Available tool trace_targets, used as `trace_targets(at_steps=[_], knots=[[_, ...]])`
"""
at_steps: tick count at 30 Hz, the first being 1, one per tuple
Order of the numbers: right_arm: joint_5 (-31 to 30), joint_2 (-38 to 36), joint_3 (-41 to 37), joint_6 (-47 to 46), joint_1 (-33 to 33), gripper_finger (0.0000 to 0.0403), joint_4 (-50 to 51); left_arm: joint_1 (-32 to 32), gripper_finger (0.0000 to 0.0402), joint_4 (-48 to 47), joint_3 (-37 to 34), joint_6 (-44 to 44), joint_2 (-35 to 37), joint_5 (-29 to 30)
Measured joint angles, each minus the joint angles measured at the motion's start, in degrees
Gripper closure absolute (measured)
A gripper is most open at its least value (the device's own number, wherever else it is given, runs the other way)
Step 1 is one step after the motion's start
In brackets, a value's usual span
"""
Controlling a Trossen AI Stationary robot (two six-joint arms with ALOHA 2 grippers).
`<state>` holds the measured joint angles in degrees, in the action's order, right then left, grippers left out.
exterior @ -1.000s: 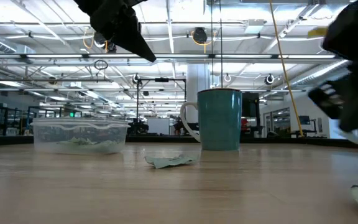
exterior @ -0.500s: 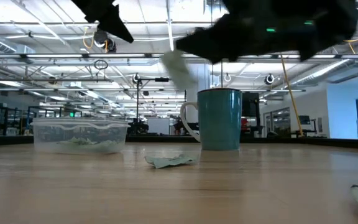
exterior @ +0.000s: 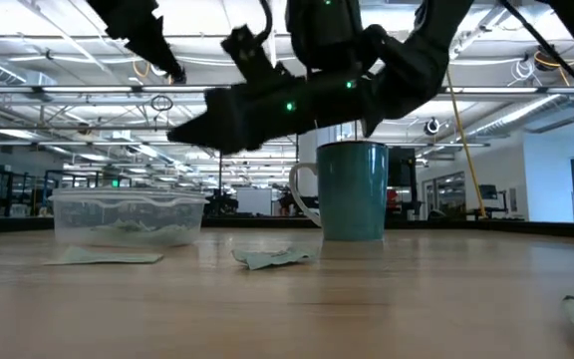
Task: Pick and place Stevia / Truvia into bins
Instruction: Put the green stevia packet into the transparent bin
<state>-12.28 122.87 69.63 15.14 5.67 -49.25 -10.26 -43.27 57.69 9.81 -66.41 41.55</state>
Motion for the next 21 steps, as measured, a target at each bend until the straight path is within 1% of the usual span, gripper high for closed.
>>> trace_targets(at_steps=[3,5,9,11,14,16,19,21], knots=[[-1.04,0.43,-0.17,1.62,-0.01,0.0403,0.33,0.00,0.0323,-1.48,0.02,2.03,0.02,-0.94],[-1.02,-0.63,-0.92,3.24,0.57,0.0401,0.87,-0.01,0.0323,-2.16,0.00,2.98,0.00,-1.08],[0.47,-4.47,-1.68,3.79,2.07,0.0376,6.43,-0.02,0.0323,-3.59,0.00,4.91,0.00,-1.83],[1.50,-6.53,-2.06,3.82,2.76,0.0357,9.58,-0.03,0.0323,-3.40,0.00,5.69,0.02,-5.57],[1.65,-9.63,-2.99,3.97,3.74,0.0326,13.38,-0.94,0.0323,-2.39,-0.40,7.08,0.02,-14.24],[1.65,-12.27,-4.02,5.24,4.38,0.0308,15.15,-2.35,0.0323,0.01,-2.41,7.55,-0.11,-20.25],[1.67,-16.11,-6.36,8.52,5.23,0.0290,15.28,-5.94,0.0323,8.50,-8.06,7.36,-0.47,-28.49],[1.64,-18.52,-8.23,9.87,5.67,0.0284,15.52,-9.33,0.0323,16.41,-12.37,7.46,-0.69,-31.32]])
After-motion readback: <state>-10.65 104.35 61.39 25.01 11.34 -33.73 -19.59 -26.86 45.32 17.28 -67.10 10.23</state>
